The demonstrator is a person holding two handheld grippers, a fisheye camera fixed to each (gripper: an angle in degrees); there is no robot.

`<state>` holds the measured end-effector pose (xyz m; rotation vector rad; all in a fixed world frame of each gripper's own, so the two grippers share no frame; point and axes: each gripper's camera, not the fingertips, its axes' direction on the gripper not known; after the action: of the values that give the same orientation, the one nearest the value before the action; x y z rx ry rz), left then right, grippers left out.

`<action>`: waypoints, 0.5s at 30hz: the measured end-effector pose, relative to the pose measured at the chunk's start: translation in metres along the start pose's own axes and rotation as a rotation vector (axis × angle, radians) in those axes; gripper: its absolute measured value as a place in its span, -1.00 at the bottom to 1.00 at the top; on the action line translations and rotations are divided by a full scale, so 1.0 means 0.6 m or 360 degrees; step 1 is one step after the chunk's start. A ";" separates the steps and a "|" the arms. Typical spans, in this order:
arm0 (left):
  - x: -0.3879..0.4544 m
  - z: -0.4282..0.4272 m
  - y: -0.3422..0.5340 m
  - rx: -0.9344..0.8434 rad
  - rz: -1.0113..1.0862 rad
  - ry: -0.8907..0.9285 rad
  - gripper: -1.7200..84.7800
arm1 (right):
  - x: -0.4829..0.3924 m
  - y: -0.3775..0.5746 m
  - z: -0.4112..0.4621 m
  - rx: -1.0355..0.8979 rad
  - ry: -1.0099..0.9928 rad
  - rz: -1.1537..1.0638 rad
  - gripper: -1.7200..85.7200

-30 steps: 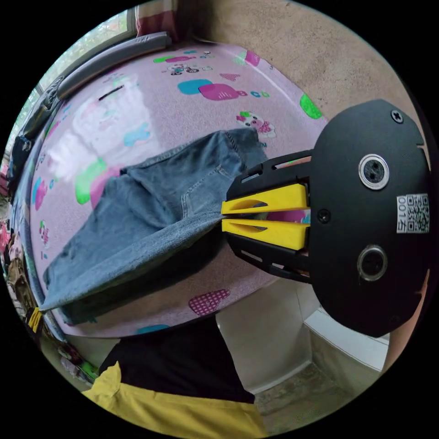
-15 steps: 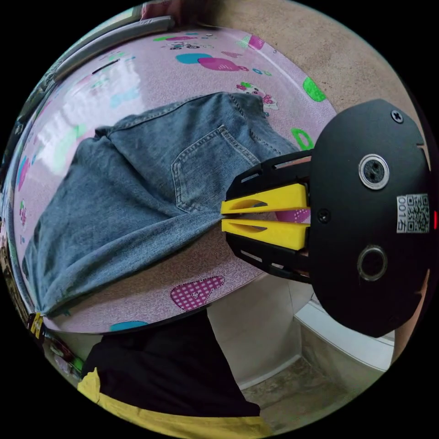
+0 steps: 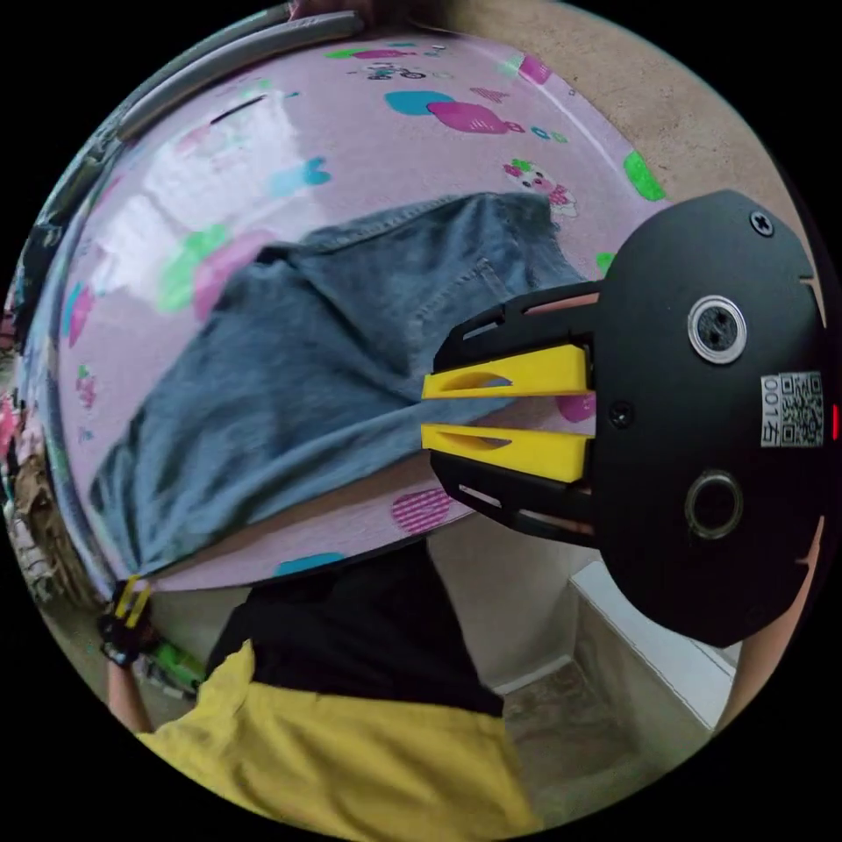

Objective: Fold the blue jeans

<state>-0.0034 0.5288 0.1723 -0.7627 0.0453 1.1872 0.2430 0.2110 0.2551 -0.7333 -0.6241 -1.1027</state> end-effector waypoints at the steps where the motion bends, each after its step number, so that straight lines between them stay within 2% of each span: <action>1: -0.002 -0.001 0.024 0.0032 -0.0144 -0.0006 -0.95 | 0.003 -0.021 -0.011 0.0062 -0.0016 -0.0026 -0.91; 6: -0.033 -0.001 0.140 0.0219 -0.0914 0.0201 -0.99 | 0.017 -0.300 -0.045 0.0486 -0.0237 -0.0456 -0.90; 8: -0.046 0.016 0.199 0.0356 -0.1278 0.0446 -0.99 | 0.013 -0.411 -0.035 0.0524 -0.0335 -0.0611 -0.88; 11: -0.056 0.054 0.274 0.0597 -0.1746 0.0807 -0.98 | -0.010 -0.589 0.001 0.0441 -0.0449 -0.0838 -0.84; 15: -0.044 0.120 0.357 0.0767 -0.2243 0.1142 -0.90 | -0.049 -0.778 0.065 0.0233 -0.0550 -0.0995 -0.81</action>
<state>-0.2202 0.5816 0.1282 -0.5357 0.3164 -0.4596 -0.2087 0.1325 0.3554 -0.6179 -1.2730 -1.4901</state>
